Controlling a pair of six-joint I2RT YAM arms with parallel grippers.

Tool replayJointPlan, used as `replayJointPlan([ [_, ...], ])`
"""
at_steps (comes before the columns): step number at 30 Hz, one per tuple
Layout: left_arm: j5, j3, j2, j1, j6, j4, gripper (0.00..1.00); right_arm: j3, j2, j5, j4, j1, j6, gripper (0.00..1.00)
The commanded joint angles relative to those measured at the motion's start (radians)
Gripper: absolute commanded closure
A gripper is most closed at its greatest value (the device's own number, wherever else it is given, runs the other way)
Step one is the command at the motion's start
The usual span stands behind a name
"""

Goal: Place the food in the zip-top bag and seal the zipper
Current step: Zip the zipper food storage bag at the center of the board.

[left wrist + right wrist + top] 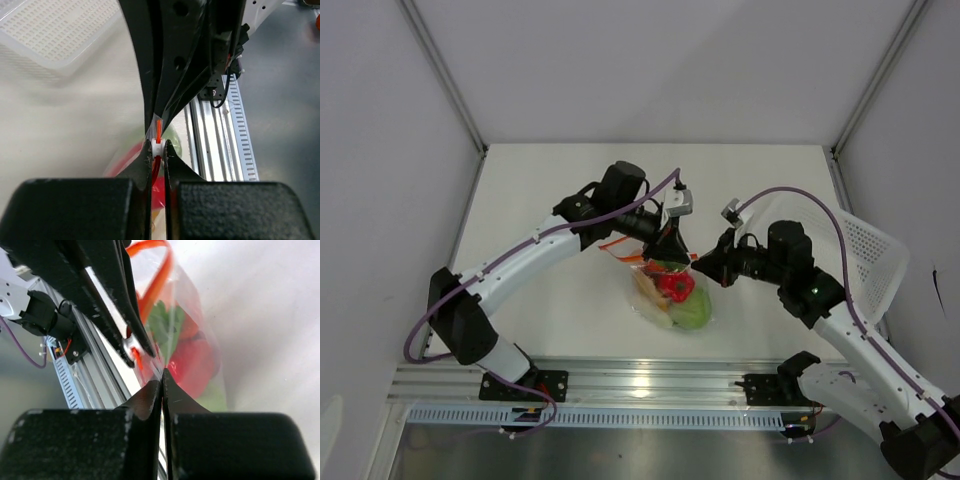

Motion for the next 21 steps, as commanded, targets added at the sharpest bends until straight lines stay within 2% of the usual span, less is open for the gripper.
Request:
replayJointPlan([
  [1,-0.052,-0.043,-0.057,0.026,-0.029,0.011,1.00,-0.020,-0.085,0.077,0.086,-0.021,0.055,1.00],
  [8,-0.102,-0.066,-0.082,0.047,-0.042,-0.033,0.99,-0.049,-0.148,0.127,0.069,-0.044,0.095,1.00],
  [12,-0.059,-0.072,-0.117,0.046,-0.054,-0.003,0.99,-0.029,-0.118,0.056,0.047,-0.044,0.088,0.99],
  [13,-0.051,-0.069,-0.120,0.047,-0.063,0.002,0.99,-0.019,-0.104,0.001,0.034,-0.044,0.066,0.87],
  [14,-0.034,-0.060,-0.122,0.047,-0.065,0.004,0.99,0.000,-0.080,-0.025,0.014,-0.041,0.054,0.69],
  [15,-0.025,-0.048,-0.123,0.047,-0.063,0.001,0.99,0.010,-0.072,-0.048,0.007,-0.038,0.040,0.41],
  [16,-0.022,-0.039,-0.123,0.047,-0.063,-0.001,0.99,0.021,-0.064,-0.070,-0.004,-0.021,0.014,0.31],
  [18,-0.010,-0.013,-0.120,0.047,-0.057,-0.018,1.00,0.059,-0.047,-0.061,-0.041,0.001,-0.012,0.17],
  [21,0.009,0.010,-0.117,0.046,-0.055,-0.036,0.99,0.113,-0.003,-0.054,-0.076,0.011,-0.050,0.16],
])
